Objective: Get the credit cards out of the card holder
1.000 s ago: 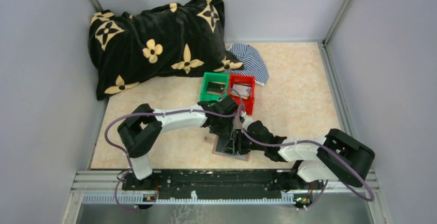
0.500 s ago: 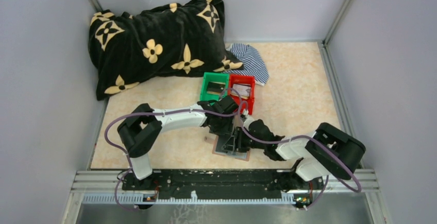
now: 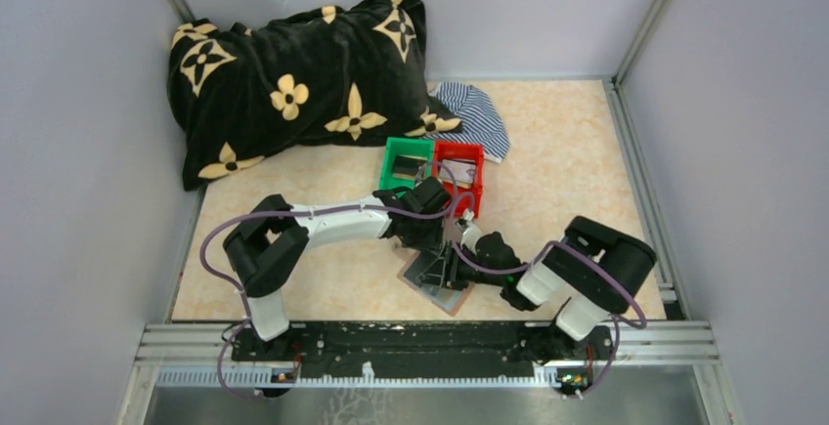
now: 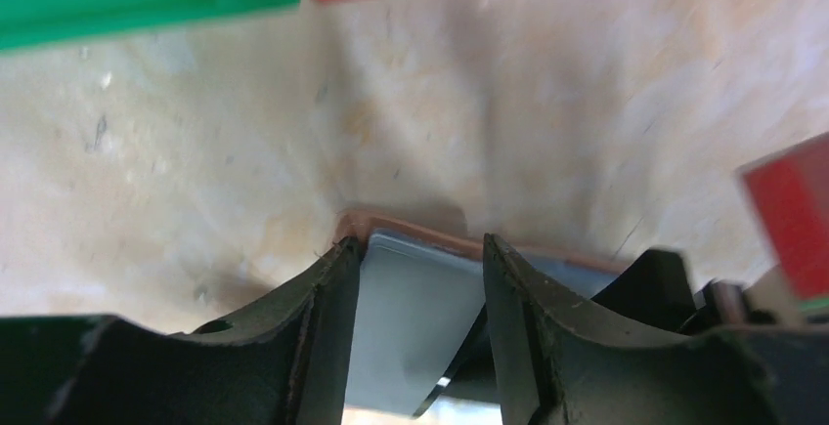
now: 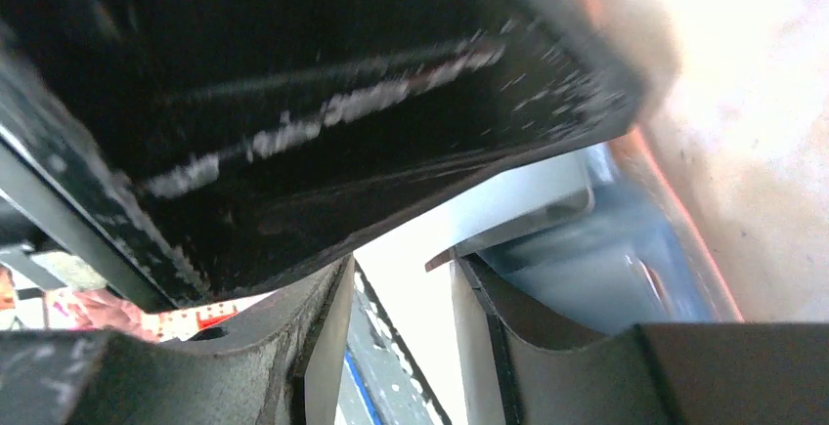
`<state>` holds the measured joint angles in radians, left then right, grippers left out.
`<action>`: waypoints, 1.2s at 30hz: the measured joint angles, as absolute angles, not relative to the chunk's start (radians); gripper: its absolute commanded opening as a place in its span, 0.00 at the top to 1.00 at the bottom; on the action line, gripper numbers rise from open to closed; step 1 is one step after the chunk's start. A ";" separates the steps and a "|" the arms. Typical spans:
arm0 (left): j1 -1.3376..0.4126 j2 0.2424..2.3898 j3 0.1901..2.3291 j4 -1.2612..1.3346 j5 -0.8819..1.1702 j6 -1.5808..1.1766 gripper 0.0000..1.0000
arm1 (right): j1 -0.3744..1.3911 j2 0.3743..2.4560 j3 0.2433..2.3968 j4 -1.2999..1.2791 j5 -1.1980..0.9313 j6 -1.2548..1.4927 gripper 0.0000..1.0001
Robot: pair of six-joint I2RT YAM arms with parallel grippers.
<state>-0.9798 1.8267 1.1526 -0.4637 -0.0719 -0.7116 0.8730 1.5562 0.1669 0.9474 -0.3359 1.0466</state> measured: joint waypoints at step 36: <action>-0.953 1.897 1.145 -0.156 0.001 -0.722 1.00 | 1.112 1.152 0.311 0.176 -0.110 0.790 0.92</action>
<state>-0.9527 1.8973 1.1446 -0.1562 0.0006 -0.7223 1.1122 1.1522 0.3107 0.1764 -0.1097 0.7902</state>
